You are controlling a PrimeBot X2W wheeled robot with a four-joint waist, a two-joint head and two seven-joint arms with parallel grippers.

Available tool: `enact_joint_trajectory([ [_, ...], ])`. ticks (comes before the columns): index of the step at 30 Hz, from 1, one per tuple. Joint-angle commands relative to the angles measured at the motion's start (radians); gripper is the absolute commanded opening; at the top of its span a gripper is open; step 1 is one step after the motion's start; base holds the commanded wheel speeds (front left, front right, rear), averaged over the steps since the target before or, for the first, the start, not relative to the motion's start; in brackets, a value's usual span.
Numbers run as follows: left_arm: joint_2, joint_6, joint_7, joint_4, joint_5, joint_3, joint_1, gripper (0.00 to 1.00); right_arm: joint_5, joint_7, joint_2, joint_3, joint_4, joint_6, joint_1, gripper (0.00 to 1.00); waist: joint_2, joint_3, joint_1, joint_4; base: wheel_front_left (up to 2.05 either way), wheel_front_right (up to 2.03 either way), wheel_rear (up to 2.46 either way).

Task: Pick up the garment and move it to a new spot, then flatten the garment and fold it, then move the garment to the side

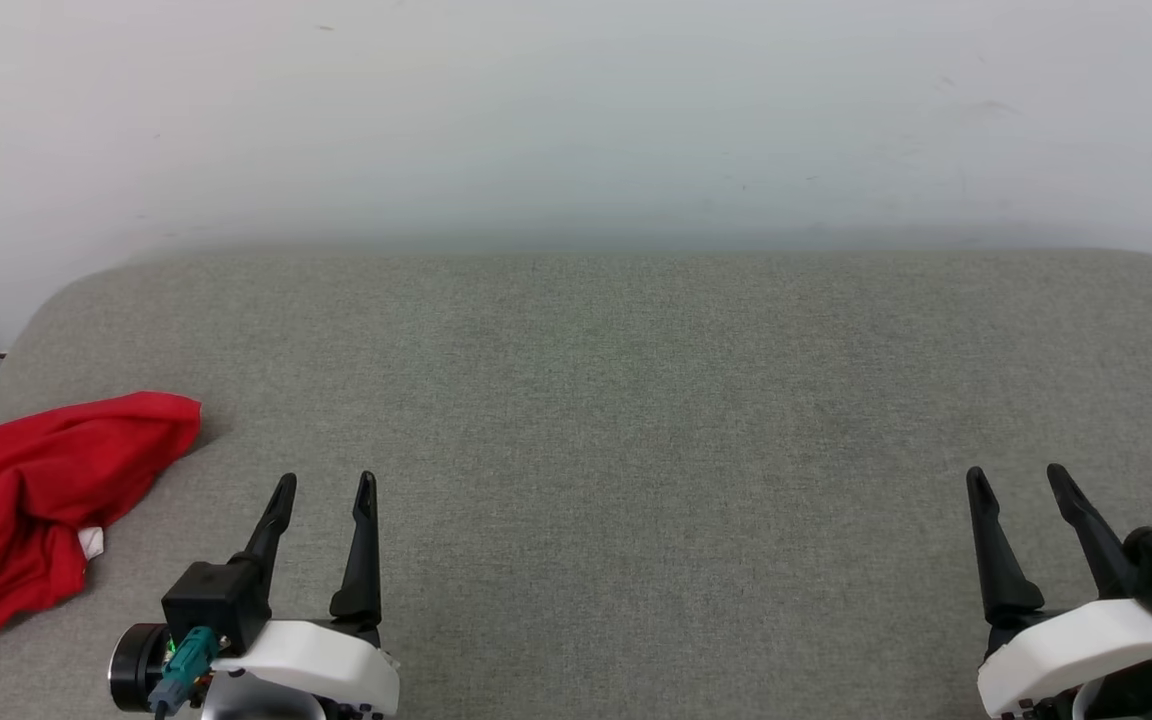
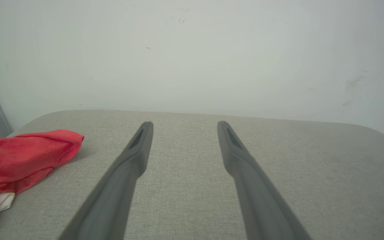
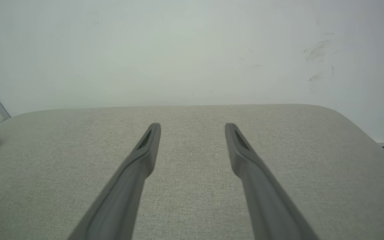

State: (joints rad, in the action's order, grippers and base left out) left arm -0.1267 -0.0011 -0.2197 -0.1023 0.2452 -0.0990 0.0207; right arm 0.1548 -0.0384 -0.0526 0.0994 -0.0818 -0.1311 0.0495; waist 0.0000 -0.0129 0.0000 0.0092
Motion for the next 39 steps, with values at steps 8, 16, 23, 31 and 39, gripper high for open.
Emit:
enact_joint_trajectory([
  [8, 0.021, -0.025, -0.023, -0.02, -0.04, 0.021, -0.014, 1.0, -0.057, 0.001, 0.003, 0.008, -0.022, 0.001, 0.016, 1.0, 0.0, -0.005, 0.0, 0.004, 0.0, 0.0, 0.0],
  [16, 0.034, -0.038, -0.04, -0.057, -0.069, 0.055, -0.006, 1.0, -0.1, 0.014, 0.003, 0.001, -0.04, 0.001, 0.028, 1.0, 0.0, -0.01, 0.0, 0.044, 0.0, 0.0, 0.0],
  [23, 0.04, -0.045, -0.047, -0.068, -0.096, 0.074, 0.009, 1.0, -0.117, 0.031, 0.004, -0.013, -0.039, 0.001, 0.03, 1.0, 0.0, -0.009, 0.0, 0.118, 0.0, 0.0, 0.0],
  [31, 0.054, -0.051, -0.046, -0.056, -0.084, 0.098, 0.002, 1.0, -0.103, 0.055, 0.004, -0.042, -0.028, 0.001, 0.023, 1.0, 0.0, -0.009, 0.0, 0.23, 0.0, 0.0, 0.0],
  [39, 0.06, -0.055, -0.046, -0.047, -0.078, 0.115, 0.009, 1.0, -0.093, 0.071, 0.003, -0.057, -0.014, 0.001, 0.013, 1.0, 0.0, -0.005, 0.0, 0.346, 0.0, 0.0, 0.0],
])
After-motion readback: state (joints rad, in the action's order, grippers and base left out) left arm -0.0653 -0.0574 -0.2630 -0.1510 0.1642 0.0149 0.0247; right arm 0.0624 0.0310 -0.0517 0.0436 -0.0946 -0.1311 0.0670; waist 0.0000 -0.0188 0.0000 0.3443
